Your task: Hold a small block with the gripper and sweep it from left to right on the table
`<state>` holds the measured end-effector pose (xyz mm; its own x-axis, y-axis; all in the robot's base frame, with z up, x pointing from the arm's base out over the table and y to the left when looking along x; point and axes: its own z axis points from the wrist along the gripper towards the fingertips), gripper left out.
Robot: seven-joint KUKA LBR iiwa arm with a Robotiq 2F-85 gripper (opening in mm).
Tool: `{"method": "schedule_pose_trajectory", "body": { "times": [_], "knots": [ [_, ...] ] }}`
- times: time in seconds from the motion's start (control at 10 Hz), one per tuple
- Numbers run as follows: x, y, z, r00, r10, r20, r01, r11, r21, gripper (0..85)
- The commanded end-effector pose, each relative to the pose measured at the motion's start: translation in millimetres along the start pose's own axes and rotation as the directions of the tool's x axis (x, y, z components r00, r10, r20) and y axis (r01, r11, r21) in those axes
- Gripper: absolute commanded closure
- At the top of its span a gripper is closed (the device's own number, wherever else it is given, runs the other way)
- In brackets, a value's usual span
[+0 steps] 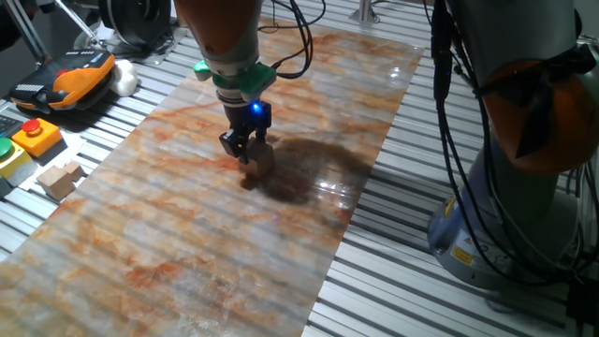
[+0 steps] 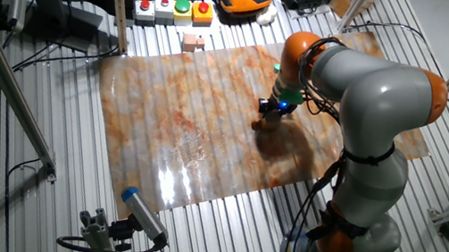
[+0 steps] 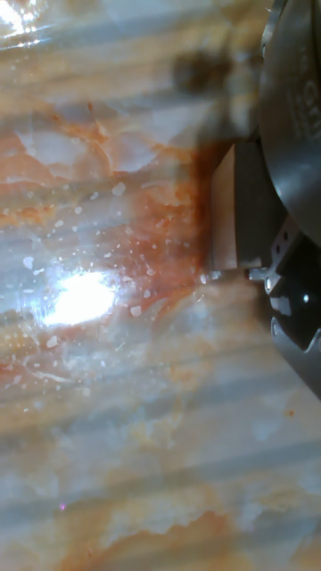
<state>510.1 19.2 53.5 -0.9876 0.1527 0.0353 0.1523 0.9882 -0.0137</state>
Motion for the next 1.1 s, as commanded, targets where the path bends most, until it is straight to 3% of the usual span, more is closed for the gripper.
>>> {"method": "schedule_pose_trajectory", "body": {
  "times": [0.0, 1.0],
  "knots": [
    [-0.1, 0.1, -0.1, 1.000, -0.005, -0.006, 0.005, 1.000, 0.002, 85.0],
    [0.2, 1.6, -0.7, 1.000, -0.012, -0.014, 0.011, 1.000, -0.004, 85.0]
  ]
}}
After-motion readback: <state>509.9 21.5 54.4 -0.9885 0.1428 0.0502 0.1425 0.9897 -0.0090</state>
